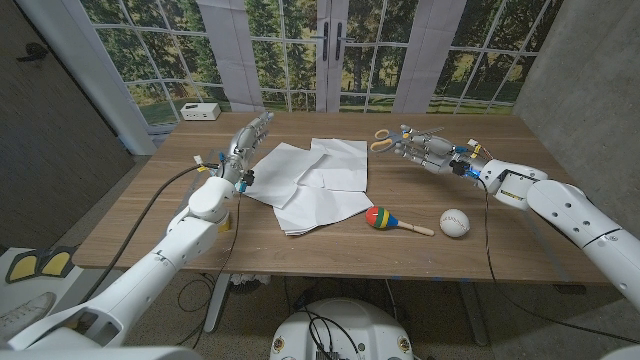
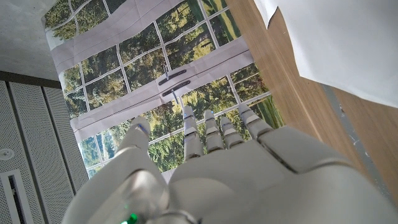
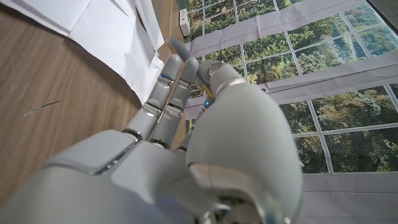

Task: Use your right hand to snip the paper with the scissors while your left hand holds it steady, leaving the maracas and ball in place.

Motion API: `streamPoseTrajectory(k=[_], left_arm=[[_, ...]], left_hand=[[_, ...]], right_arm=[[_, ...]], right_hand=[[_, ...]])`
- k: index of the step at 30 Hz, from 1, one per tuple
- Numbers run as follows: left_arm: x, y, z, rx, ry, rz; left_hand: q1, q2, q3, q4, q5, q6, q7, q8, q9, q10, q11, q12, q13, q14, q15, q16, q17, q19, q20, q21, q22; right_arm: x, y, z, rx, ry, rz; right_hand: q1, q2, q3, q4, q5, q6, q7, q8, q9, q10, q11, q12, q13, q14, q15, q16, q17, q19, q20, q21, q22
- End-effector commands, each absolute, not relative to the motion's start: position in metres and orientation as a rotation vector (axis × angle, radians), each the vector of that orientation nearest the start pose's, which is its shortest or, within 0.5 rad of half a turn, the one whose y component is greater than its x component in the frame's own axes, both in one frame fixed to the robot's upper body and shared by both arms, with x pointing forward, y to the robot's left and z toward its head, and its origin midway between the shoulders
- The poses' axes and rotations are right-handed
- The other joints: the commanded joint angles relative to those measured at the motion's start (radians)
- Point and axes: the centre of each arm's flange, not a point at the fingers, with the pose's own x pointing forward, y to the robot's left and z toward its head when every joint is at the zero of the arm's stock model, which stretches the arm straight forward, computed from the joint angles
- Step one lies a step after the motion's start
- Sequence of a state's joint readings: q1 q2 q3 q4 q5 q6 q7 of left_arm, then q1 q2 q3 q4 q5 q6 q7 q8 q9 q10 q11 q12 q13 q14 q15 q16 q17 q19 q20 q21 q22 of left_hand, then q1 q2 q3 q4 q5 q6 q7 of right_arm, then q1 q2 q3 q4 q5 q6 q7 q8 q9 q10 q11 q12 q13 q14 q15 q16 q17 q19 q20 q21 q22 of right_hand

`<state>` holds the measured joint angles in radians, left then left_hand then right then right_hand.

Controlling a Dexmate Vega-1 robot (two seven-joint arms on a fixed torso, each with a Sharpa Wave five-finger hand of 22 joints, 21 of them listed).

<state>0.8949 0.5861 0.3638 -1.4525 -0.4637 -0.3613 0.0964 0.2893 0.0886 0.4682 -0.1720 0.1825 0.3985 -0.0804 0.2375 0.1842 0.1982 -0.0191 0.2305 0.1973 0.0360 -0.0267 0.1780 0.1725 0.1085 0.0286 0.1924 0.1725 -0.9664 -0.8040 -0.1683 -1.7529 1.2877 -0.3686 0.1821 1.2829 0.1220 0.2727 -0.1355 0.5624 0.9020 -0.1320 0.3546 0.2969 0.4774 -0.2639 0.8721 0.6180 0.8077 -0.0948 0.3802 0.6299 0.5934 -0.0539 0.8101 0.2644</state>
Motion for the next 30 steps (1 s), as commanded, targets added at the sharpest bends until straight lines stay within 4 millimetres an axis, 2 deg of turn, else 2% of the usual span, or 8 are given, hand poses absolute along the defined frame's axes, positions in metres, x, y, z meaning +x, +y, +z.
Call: streamPoseTrajectory(k=[1,5,8,12,18,26,27,30], left_arm=[[0.606,0.285,0.011,0.206,-0.801,-0.128],[0.606,0.284,0.014,0.233,-0.834,-0.153],[0.606,0.284,0.015,0.238,-0.845,-0.164],[0.606,0.285,0.018,0.253,-0.851,-0.153],[0.604,0.285,0.023,0.284,-0.865,-0.153],[0.600,0.285,0.028,0.332,-0.870,-0.144],[0.600,0.285,0.028,0.330,-0.872,-0.146],[0.598,0.285,0.030,0.345,-0.880,-0.141]], left_hand=[[0.028,0.003,0.015,-0.004,0.008,0.016,-0.004,0.003,0.003,0.007,-0.009,0.000,0.003,-0.001,-0.014,0.003,0.000,-0.001,-0.001,0.000,0.001],[0.041,-0.005,0.017,-0.010,0.008,0.021,-0.009,0.003,0.003,0.006,-0.014,-0.001,0.003,-0.006,-0.018,0.001,0.000,-0.008,-0.001,-0.003,0.001],[0.064,-0.046,0.013,-0.015,0.005,0.032,-0.020,0.001,0.003,-0.001,-0.018,-0.004,0.003,-0.020,-0.022,-0.001,0.001,-0.022,0.001,-0.007,0.000],[0.084,-0.063,0.014,-0.015,0.005,0.059,-0.024,0.007,0.003,-0.011,-0.024,-0.008,0.003,-0.033,-0.024,-0.003,0.001,-0.027,-0.002,-0.007,0.000],[0.135,-0.070,0.028,-0.015,0.007,0.078,-0.039,0.007,0.004,-0.034,-0.025,-0.015,0.004,-0.056,-0.021,-0.004,0.001,-0.041,0.002,-0.008,0.000],[0.221,-0.062,0.055,-0.017,0.014,0.049,-0.024,-0.013,0.006,-0.055,-0.032,-0.018,0.004,-0.077,-0.015,-0.003,0.001,-0.048,0.007,-0.006,0.000],[0.225,-0.099,0.039,-0.012,0.002,0.050,-0.020,-0.014,0.007,-0.059,-0.036,-0.017,0.005,-0.077,-0.019,0.000,0.002,-0.050,0.001,-0.005,0.000],[0.220,-0.117,0.029,-0.006,-0.004,0.046,-0.014,-0.018,0.008,-0.064,-0.036,-0.018,0.005,-0.084,-0.015,-0.001,0.002,-0.055,0.004,-0.006,0.001]], right_arm=[[0.571,-0.292,0.020,0.309,-0.190,0.639],[0.570,-0.291,0.022,0.303,-0.186,0.644],[0.570,-0.290,0.023,0.302,-0.186,0.651],[0.569,-0.288,0.024,0.300,-0.183,0.657],[0.569,-0.286,0.025,0.299,-0.175,0.666],[0.569,-0.282,0.025,0.294,-0.170,0.678],[0.569,-0.282,0.025,0.292,-0.173,0.679],[0.569,-0.281,0.026,0.292,-0.176,0.680]], right_hand=[[-0.002,-0.002,0.001,-0.008,0.005,0.010,-0.001,-0.007,-0.002,0.080,0.074,0.084,0.103,0.018,-0.146,-0.008,0.000,0.006,-0.067,0.010,-0.004],[-0.001,-0.003,0.000,-0.010,0.006,0.011,-0.003,-0.010,-0.004,0.078,0.077,0.082,0.102,0.022,-0.146,-0.010,-0.002,0.007,-0.067,0.015,-0.008],[-0.001,-0.003,-0.001,-0.012,0.008,0.013,-0.001,-0.013,-0.005,0.078,0.078,0.081,0.101,0.026,-0.146,-0.013,-0.004,0.012,-0.070,0.020,-0.012],[0.000,-0.004,-0.002,-0.014,0.009,0.013,-0.001,-0.017,-0.006,0.080,0.083,0.080,0.099,0.030,-0.146,-0.016,-0.007,0.011,-0.070,0.025,-0.016],[0.001,-0.004,-0.004,-0.016,0.011,0.011,0.004,-0.024,-0.008,0.077,0.085,0.080,0.101,0.037,-0.146,-0.022,-0.011,0.009,-0.071,0.032,-0.023],[0.003,-0.002,-0.007,-0.018,0.013,0.010,0.009,-0.032,-0.010,0.074,0.088,0.080,0.104,0.043,-0.146,-0.030,-0.017,0.006,-0.072,0.042,-0.032],[0.003,-0.002,-0.008,-0.018,0.013,0.011,0.010,-0.034,-0.010,0.072,0.090,0.081,0.106,0.044,-0.146,-0.032,-0.018,0.005,-0.072,0.044,-0.033],[0.003,-0.002,-0.008,-0.018,0.014,0.011,0.010,-0.035,-0.010,0.071,0.090,0.081,0.107,0.045,-0.146,-0.034,-0.019,0.003,-0.072,0.046,-0.035]])
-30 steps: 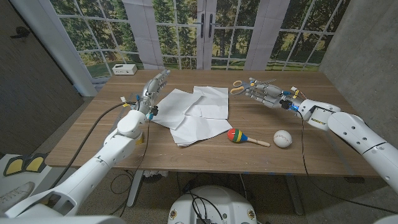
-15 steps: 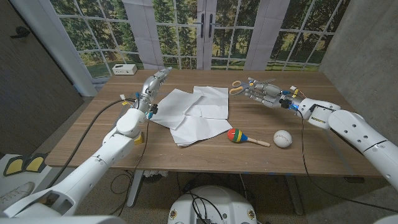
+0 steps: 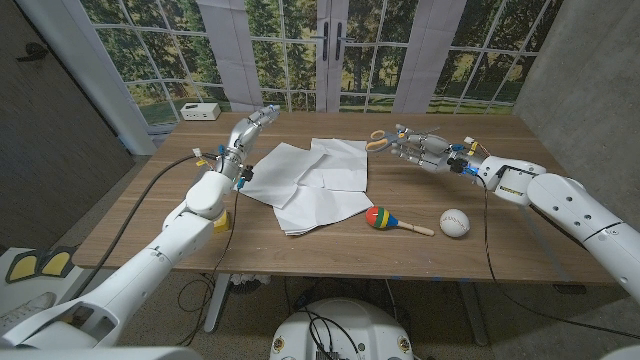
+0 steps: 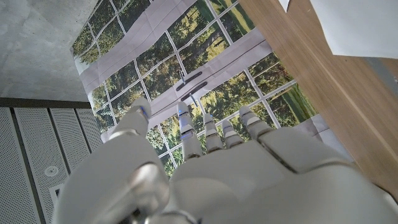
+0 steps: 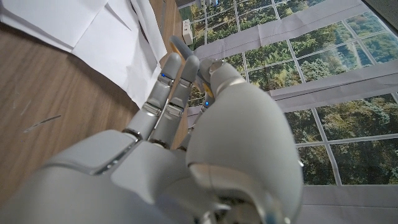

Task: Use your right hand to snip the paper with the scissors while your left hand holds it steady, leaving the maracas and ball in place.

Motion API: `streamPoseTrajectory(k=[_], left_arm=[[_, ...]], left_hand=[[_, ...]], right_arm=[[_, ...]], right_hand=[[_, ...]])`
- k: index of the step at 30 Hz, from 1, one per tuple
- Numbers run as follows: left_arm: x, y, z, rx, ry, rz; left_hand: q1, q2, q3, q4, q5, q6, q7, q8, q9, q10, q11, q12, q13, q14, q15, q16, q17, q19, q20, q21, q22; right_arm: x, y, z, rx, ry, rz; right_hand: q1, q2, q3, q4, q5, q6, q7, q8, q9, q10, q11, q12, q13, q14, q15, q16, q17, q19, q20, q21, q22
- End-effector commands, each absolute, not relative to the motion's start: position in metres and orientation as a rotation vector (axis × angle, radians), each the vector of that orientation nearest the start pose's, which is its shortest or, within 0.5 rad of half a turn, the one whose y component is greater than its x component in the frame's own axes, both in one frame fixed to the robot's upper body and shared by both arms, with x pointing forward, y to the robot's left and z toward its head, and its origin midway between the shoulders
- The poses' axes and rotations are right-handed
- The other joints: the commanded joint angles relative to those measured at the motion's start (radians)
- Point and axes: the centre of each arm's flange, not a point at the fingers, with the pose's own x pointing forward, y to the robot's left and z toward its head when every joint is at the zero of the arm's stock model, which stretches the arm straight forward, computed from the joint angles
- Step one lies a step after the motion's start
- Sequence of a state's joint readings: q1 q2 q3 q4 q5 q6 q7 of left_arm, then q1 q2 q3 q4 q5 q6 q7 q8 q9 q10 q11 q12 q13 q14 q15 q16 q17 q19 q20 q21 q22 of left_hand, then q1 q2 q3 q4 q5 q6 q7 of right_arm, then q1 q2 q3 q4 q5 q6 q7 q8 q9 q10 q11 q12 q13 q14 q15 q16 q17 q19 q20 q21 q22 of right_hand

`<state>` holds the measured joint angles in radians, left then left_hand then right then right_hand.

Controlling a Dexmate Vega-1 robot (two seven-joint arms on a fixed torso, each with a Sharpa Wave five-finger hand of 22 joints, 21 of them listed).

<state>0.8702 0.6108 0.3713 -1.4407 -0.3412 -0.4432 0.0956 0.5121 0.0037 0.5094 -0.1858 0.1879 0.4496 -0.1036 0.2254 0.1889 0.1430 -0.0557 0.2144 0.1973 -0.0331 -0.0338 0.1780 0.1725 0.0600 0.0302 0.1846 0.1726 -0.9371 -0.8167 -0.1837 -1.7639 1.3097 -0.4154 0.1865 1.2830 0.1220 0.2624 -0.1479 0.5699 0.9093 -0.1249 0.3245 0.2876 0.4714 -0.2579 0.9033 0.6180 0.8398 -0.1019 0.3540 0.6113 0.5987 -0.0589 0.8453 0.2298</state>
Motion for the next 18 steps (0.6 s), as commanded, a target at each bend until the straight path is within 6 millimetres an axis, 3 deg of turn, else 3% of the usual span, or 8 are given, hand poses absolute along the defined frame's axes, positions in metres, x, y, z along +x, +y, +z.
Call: streamPoseTrajectory(k=[1,8,18], left_arm=[[0.598,0.285,0.030,0.349,-0.883,-0.139],[0.593,0.282,0.037,0.419,-0.896,-0.149],[0.587,0.274,0.048,0.511,-0.923,-0.135]], left_hand=[[-0.003,-0.035,-0.014,0.010,-0.011,-0.009,0.016,-0.009,0.003,-0.011,0.003,-0.002,0.005,-0.016,-0.004,-0.001,0.002,-0.008,0.009,0.001,0.001],[-0.012,-0.078,-0.038,0.015,-0.016,-0.017,0.015,-0.015,0.005,-0.034,0.003,-0.007,0.006,-0.034,-0.002,-0.003,0.003,-0.020,0.013,0.000,0.001],[0.032,-0.062,-0.025,0.011,-0.009,-0.007,0.007,-0.012,0.007,-0.033,0.000,-0.001,0.006,-0.040,-0.002,0.000,0.003,-0.023,0.012,0.002,0.001]], right_arm=[[0.569,-0.280,0.026,0.296,-0.179,0.682],[0.568,-0.278,0.026,0.295,-0.184,0.688],[0.565,-0.276,0.028,0.291,-0.195,0.690]], right_hand=[[0.003,-0.001,0.002,-0.006,0.006,0.003,0.002,-0.006,-0.001,0.076,0.084,0.049,0.107,0.013,-0.139,-0.008,-0.001,-0.002,-0.067,0.012,-0.001],[0.004,0.000,0.000,-0.006,0.007,0.002,0.002,-0.011,-0.001,0.075,0.086,0.048,0.106,0.017,-0.139,-0.013,-0.004,-0.004,-0.067,0.018,-0.006],[0.006,0.001,-0.004,-0.007,0.008,0.008,0.003,-0.017,-0.002,0.075,0.088,0.048,0.106,0.021,-0.139,-0.023,-0.010,-0.006,-0.067,0.031,-0.014]])
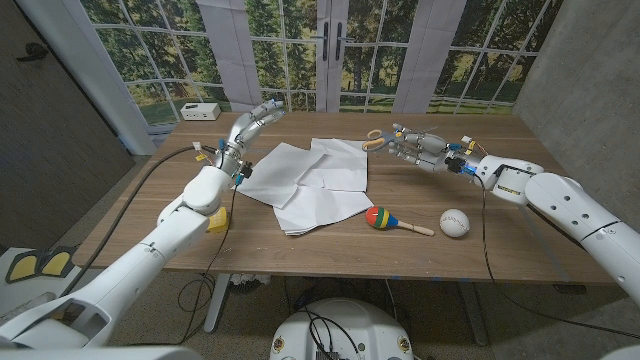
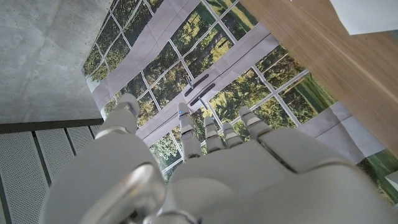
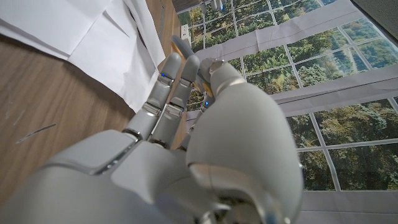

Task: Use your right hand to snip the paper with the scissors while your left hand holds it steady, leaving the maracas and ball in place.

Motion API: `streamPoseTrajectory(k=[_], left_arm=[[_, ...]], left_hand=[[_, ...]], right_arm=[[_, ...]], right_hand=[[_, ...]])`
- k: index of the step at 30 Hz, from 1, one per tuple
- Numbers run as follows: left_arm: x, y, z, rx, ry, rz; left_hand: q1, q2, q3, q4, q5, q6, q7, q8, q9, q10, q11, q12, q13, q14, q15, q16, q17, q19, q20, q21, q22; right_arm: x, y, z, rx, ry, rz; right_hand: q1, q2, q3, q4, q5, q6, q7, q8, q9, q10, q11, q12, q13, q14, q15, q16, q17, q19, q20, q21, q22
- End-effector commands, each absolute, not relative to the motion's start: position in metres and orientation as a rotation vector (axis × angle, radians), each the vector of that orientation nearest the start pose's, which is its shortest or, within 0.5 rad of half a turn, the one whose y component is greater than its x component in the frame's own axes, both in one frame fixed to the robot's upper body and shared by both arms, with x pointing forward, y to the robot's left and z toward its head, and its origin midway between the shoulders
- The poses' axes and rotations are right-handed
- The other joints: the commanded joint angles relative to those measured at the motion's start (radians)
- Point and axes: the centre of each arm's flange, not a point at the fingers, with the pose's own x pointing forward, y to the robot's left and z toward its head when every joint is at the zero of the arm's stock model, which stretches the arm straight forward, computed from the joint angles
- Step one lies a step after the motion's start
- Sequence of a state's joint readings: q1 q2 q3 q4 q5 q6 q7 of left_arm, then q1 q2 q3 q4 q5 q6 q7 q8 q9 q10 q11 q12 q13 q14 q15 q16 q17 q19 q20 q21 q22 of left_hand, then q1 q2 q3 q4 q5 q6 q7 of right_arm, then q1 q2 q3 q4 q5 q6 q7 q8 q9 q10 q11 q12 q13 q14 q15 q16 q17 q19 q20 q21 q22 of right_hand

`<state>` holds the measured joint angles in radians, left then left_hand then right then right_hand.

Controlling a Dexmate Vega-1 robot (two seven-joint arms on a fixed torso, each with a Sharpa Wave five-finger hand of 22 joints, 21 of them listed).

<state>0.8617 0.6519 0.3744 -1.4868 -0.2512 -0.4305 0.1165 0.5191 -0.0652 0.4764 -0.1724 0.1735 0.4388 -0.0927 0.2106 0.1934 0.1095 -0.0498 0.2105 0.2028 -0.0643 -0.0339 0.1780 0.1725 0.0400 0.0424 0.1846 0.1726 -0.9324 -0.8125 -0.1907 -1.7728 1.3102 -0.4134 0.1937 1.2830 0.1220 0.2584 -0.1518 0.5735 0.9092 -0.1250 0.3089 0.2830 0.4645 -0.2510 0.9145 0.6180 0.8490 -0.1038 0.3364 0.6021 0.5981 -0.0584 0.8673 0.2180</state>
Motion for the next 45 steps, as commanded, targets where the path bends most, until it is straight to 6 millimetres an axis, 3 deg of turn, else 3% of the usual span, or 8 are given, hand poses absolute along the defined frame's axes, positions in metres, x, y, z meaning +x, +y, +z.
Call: streamPoseTrajectory(k=[1,7,16,24,26,32,43,45], left_arm=[[0.587,0.273,0.049,0.523,-0.925,-0.133],[0.586,0.268,0.052,0.552,-0.931,-0.157],[0.583,0.261,0.055,0.613,-0.937,-0.170],[0.581,0.253,0.062,0.655,-0.954,-0.193],[0.580,0.251,0.063,0.666,-0.960,-0.199],[0.581,0.245,0.070,0.703,-0.975,-0.214],[0.582,0.230,0.080,0.788,-1.014,-0.222],[0.582,0.228,0.079,0.785,-1.015,-0.230]], left_hand=[[0.030,0.010,0.010,-0.003,0.006,0.002,-0.001,0.002,0.002,0.000,-0.003,0.003,0.001,-0.009,0.001,0.000,0.003,-0.004,0.003,0.002,0.001],[0.082,0.036,0.032,-0.007,0.018,0.007,-0.013,0.004,0.004,-0.006,-0.005,0.003,0.001,-0.016,-0.005,0.000,0.002,-0.006,-0.002,0.003,0.001],[0.118,0.041,0.041,-0.010,0.021,0.017,-0.014,0.008,0.005,-0.012,-0.007,0.004,0.001,-0.024,-0.004,0.000,0.002,-0.012,-0.001,0.002,0.000],[0.136,0.035,0.039,-0.009,0.018,0.031,-0.011,0.014,0.006,-0.011,-0.010,0.006,0.001,-0.025,-0.006,0.001,0.002,-0.013,-0.003,0.003,0.000],[0.148,0.034,0.038,-0.006,0.017,0.054,-0.039,0.022,0.007,-0.011,-0.012,0.007,0.001,-0.026,-0.006,0.002,0.002,-0.013,-0.002,0.003,0.000],[0.159,0.030,0.031,-0.001,0.012,0.088,-0.064,0.031,0.007,-0.010,-0.010,0.010,0.002,-0.028,-0.004,0.002,0.002,-0.013,0.001,0.004,0.000],[0.169,0.029,0.023,0.004,0.007,0.101,-0.051,0.029,0.007,-0.001,-0.013,0.015,0.002,-0.025,-0.005,0.004,0.002,-0.007,0.003,0.006,0.000],[0.175,0.031,0.022,0.004,0.007,0.120,-0.062,0.034,0.007,0.003,-0.019,0.017,0.002,-0.023,-0.010,0.005,0.002,-0.004,-0.002,0.007,0.000]], right_arm=[[0.565,-0.276,0.028,0.291,-0.194,0.690],[0.564,-0.275,0.028,0.282,-0.196,0.695],[0.563,-0.275,0.031,0.261,-0.207,0.692],[0.562,-0.274,0.033,0.246,-0.212,0.698],[0.562,-0.274,0.034,0.241,-0.216,0.697],[0.562,-0.274,0.037,0.229,-0.233,0.703],[0.562,-0.270,0.039,0.242,-0.222,0.726],[0.561,-0.270,0.039,0.245,-0.221,0.729]], right_hand=[[0.006,0.001,-0.001,-0.003,0.004,0.008,0.002,-0.002,0.003,0.082,0.082,0.036,0.106,0.012,-0.137,-0.006,-0.001,-0.006,-0.068,0.011,-0.003],[0.007,0.001,-0.003,-0.004,0.005,0.010,0.002,-0.006,0.003,0.082,0.082,0.037,0.107,0.015,-0.137,-0.010,-0.004,-0.007,-0.068,0.017,-0.006],[0.008,0.001,-0.006,-0.004,0.006,0.014,0.005,-0.010,0.003,0.083,0.078,0.036,0.105,0.021,-0.137,-0.015,-0.007,-0.007,-0.067,0.027,-0.011],[0.011,0.001,-0.008,-0.005,0.008,0.015,0.006,-0.015,0.003,0.082,0.081,0.035,0.105,0.027,-0.137,-0.019,-0.009,-0.009,-0.067,0.036,-0.015],[0.011,0.000,-0.009,-0.005,0.008,0.014,0.006,-0.016,0.004,0.081,0.083,0.035,0.106,0.029,-0.137,-0.020,-0.010,-0.008,-0.067,0.039,-0.016],[0.013,0.000,-0.011,-0.005,0.009,0.015,0.007,-0.020,0.004,0.080,0.080,0.035,0.107,0.031,-0.137,-0.024,-0.011,-0.011,-0.068,0.046,-0.018],[0.016,-0.002,-0.014,-0.007,0.011,0.020,0.010,-0.025,0.004,0.085,0.085,0.037,0.107,0.036,-0.137,-0.030,-0.013,-0.011,-0.066,0.058,-0.022],[0.017,-0.002,-0.014,-0.007,0.012,0.022,0.011,-0.026,0.004,0.087,0.083,0.037,0.106,0.036,-0.137,-0.031,-0.013,-0.012,-0.066,0.060,-0.023]])
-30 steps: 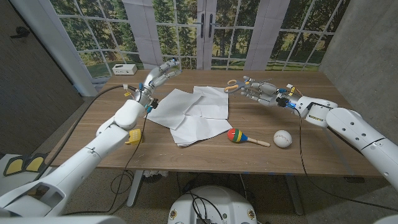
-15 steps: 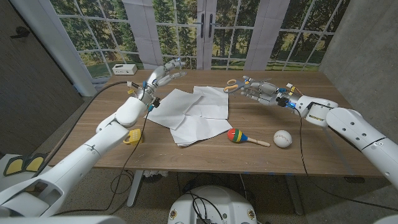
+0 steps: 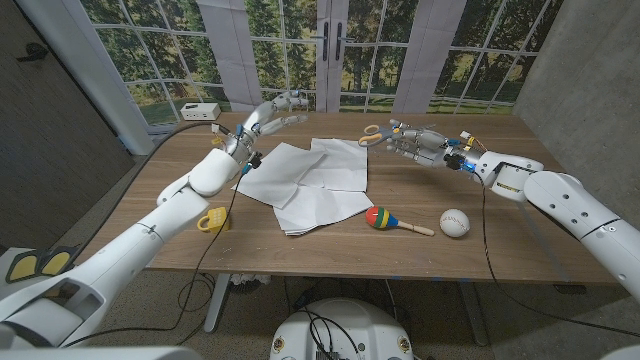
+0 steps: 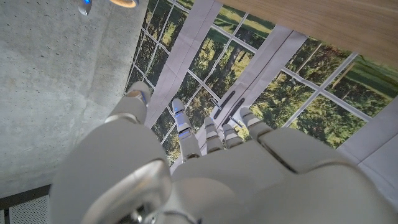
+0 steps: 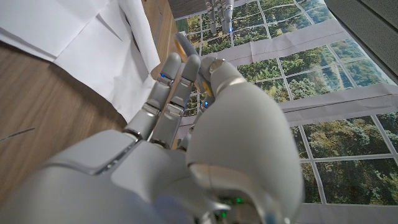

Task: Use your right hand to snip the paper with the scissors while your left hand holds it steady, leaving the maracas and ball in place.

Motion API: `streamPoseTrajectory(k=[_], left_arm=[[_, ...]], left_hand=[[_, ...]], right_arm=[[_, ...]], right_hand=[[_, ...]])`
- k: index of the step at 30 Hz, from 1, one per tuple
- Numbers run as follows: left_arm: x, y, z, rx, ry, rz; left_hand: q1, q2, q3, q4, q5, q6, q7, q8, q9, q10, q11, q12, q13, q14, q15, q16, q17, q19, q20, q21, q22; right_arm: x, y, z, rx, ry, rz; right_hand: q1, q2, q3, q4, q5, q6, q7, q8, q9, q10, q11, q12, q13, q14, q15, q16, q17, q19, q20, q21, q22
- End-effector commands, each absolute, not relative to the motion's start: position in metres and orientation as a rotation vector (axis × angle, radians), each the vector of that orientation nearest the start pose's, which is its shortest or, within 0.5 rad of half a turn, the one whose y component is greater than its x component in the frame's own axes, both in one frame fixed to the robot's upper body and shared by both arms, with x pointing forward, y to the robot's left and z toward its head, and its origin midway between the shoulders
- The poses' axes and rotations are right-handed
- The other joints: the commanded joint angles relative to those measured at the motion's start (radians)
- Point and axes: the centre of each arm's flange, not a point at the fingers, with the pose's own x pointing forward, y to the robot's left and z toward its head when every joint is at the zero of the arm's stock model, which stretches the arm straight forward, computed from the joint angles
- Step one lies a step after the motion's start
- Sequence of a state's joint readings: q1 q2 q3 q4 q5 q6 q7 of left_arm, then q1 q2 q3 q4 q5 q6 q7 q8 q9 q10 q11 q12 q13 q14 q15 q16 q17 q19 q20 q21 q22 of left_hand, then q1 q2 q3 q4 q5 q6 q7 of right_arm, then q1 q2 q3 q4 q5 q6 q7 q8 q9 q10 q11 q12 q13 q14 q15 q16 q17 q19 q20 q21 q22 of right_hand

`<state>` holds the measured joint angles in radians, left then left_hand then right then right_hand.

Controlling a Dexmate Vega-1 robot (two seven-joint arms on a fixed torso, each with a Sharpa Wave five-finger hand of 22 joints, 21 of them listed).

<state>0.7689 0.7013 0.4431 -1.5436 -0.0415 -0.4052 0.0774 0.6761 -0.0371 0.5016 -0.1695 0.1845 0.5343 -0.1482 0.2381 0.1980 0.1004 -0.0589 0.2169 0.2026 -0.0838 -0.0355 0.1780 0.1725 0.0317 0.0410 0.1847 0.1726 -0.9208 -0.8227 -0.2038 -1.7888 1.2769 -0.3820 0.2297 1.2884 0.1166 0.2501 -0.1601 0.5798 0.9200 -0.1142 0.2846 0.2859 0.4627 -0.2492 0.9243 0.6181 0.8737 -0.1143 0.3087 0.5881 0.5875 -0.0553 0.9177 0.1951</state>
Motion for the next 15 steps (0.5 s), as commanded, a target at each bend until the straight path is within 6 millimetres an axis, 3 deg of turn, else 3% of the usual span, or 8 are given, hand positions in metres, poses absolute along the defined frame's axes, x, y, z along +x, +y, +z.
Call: streamPoseTrajectory(k=[1,15], left_arm=[[0.5829,0.2275,0.0787,0.786,-1.014,-0.234],[0.5825,0.2193,0.0774,0.842,-1.016,-0.213]], left_hand=[[0.020,0.003,-0.004,0.001,-0.005,0.027,-0.004,0.007,0.003,0.016,-0.011,0.012,0.002,-0.002,-0.008,0.005,0.002,0.004,0.002,0.007,0.000],[0.040,0.012,-0.011,0.005,-0.007,0.038,0.002,0.000,0.004,0.024,-0.003,0.016,0.002,0.002,-0.001,0.006,0.002,0.010,0.012,0.008,0.000]], right_arm=[[0.5608,-0.2701,0.0389,0.244,-0.221,0.727],[0.5602,-0.2642,0.0417,0.229,-0.215,0.738]], right_hand=[[0.013,0.003,-0.006,0.001,0.006,0.012,0.001,-0.003,0.002,0.088,0.082,0.027,0.107,0.012,-0.126,-0.005,0.001,-0.001,-0.069,0.011,-0.001],[0.017,-0.001,-0.010,0.001,0.009,0.017,0.002,-0.010,0.002,0.087,0.081,0.026,0.107,0.018,-0.126,-0.011,0.001,-0.003,-0.068,0.025,-0.004]])
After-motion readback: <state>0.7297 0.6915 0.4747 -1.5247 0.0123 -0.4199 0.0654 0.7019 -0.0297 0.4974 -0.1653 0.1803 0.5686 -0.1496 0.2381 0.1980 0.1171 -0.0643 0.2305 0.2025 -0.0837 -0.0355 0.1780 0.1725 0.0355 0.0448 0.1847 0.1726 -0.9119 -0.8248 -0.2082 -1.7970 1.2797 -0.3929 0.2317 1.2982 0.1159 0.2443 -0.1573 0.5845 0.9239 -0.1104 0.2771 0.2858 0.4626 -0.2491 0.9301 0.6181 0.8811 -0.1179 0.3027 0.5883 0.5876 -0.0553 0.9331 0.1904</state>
